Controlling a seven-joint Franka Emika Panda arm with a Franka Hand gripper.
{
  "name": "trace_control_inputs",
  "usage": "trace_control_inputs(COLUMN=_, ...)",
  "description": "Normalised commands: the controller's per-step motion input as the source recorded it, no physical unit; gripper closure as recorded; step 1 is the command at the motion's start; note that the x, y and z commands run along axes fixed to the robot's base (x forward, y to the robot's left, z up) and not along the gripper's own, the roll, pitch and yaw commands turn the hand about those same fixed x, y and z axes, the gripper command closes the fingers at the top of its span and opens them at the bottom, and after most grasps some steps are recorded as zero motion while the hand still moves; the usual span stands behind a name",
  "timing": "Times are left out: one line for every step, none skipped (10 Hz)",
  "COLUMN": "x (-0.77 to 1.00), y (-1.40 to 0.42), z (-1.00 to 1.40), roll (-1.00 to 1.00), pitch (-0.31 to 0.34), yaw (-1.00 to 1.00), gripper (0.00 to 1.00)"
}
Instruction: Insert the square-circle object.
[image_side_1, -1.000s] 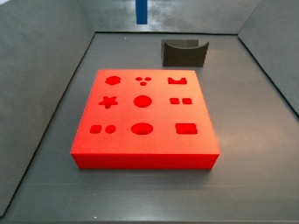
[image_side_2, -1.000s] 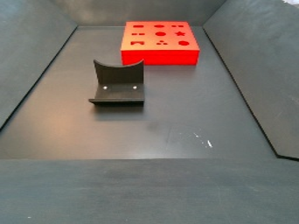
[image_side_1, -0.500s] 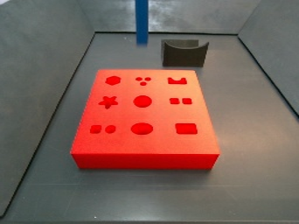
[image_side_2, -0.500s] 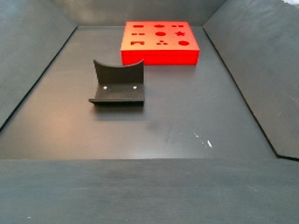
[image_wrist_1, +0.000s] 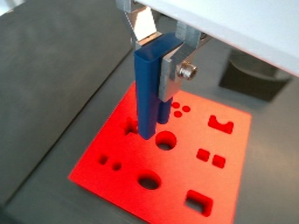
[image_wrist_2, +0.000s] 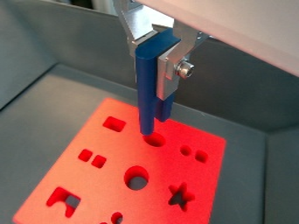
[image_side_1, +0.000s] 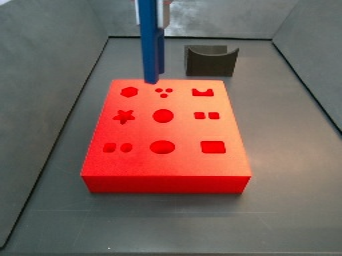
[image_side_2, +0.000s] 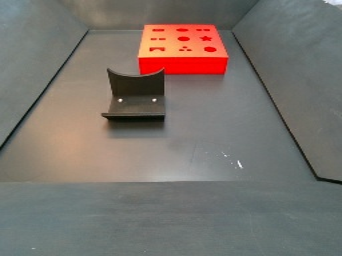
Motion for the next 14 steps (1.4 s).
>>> trace_control_inputs(x=-0.12, y=0.0, z=-0.01, roll=0.09, pitch=0.0, yaw=-1.0, gripper=1.0)
trace_control_inputs(x=-0.07, y=0.0, z=-0.01, roll=0.12, pitch=0.007, yaw=-1.0, gripper=1.0)
trace_control_inputs(x=-0.07, y=0.0, z=-0.01, roll=0.12, pitch=0.01, yaw=-1.0, gripper=1.0)
trace_control_inputs(x=-0.08, y=0.0, z=-0.01, roll=0.13, pitch=0.02, yaw=-1.0, gripper=1.0)
trace_control_inputs(x=-0.13, y=-0.03, z=-0.03, roll=0.18, pitch=0.059, yaw=-0.97, gripper=1.0)
trace_control_inputs(x=-0.13, y=-0.04, z=-0.03, roll=0.19, pitch=0.063, yaw=-0.97, gripper=1.0)
trace_control_inputs(x=-0.14, y=-0.04, z=-0.04, roll=0.2, pitch=0.073, yaw=-0.96, gripper=1.0)
trace_control_inputs(x=-0.14, y=-0.03, z=-0.05, roll=0.19, pitch=0.08, yaw=-0.95, gripper=1.0)
trace_control_inputs(x=-0.14, y=-0.03, z=-0.05, roll=0.19, pitch=0.083, yaw=-0.95, gripper=1.0)
trace_control_inputs(x=-0.13, y=-0.02, z=-0.09, roll=0.17, pitch=0.083, yaw=-0.96, gripper=1.0)
trace_control_inputs(x=-0.12, y=-0.01, z=-0.14, roll=0.15, pitch=0.083, yaw=-0.97, gripper=1.0)
trace_control_inputs(x=-0.02, y=0.0, z=-0.54, roll=0.0, pitch=0.036, yaw=-1.0, gripper=1.0)
trace_control_inputs(x=0.0, y=-0.03, z=-0.55, roll=-0.01, pitch=0.0, yaw=-1.0, gripper=1.0)
trace_control_inputs(x=0.0, y=-0.21, z=-0.52, roll=0.0, pitch=-0.06, yaw=-0.93, gripper=1.0)
